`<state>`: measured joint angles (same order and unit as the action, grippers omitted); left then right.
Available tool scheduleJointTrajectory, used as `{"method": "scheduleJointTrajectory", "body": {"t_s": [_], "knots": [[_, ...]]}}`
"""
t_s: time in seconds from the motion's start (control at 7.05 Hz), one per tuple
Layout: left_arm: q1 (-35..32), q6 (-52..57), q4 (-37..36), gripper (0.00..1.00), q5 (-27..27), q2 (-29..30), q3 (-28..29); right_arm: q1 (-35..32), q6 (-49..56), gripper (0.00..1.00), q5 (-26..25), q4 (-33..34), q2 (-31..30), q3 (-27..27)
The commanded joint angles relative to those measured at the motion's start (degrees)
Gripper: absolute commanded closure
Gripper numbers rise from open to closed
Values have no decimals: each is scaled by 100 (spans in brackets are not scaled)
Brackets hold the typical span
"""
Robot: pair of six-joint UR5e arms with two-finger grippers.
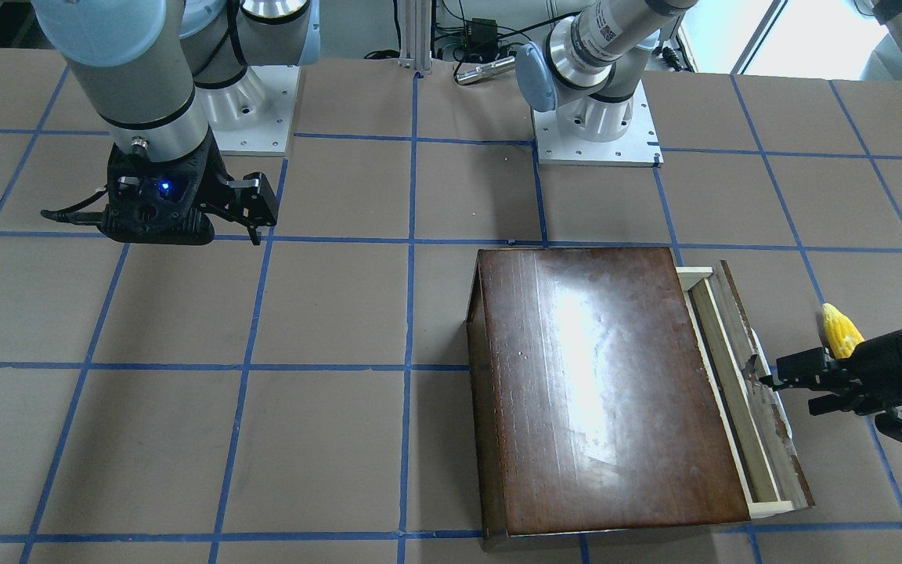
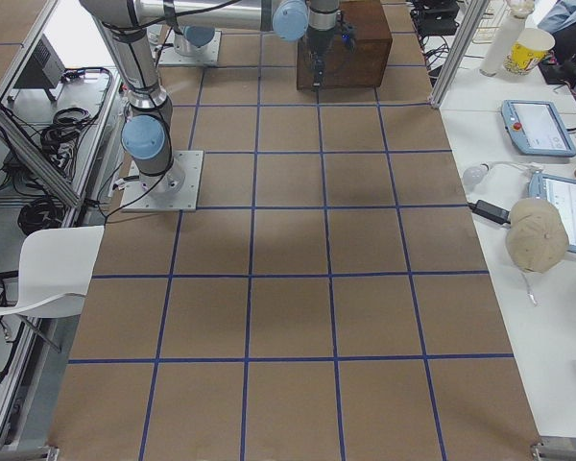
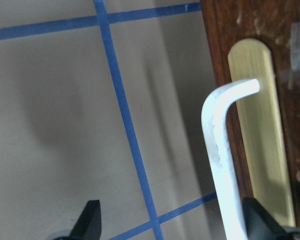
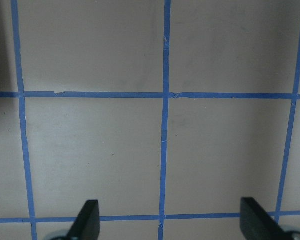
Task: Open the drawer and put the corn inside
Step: 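Pull the drawer open with the left gripper, away from the cabinet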
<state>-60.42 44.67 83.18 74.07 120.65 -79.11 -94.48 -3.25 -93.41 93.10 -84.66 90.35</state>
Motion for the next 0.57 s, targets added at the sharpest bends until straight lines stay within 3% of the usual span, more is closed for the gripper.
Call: {"method": "scheduleJointTrajectory", "body": {"t_s": [0.0,0.43], "knots": [[4,190,5,0,98,46,106,0,0,0,-2,6,2,0],[143,402,13,0,194,55,124,0,0,0,-2,6,2,0]]}}
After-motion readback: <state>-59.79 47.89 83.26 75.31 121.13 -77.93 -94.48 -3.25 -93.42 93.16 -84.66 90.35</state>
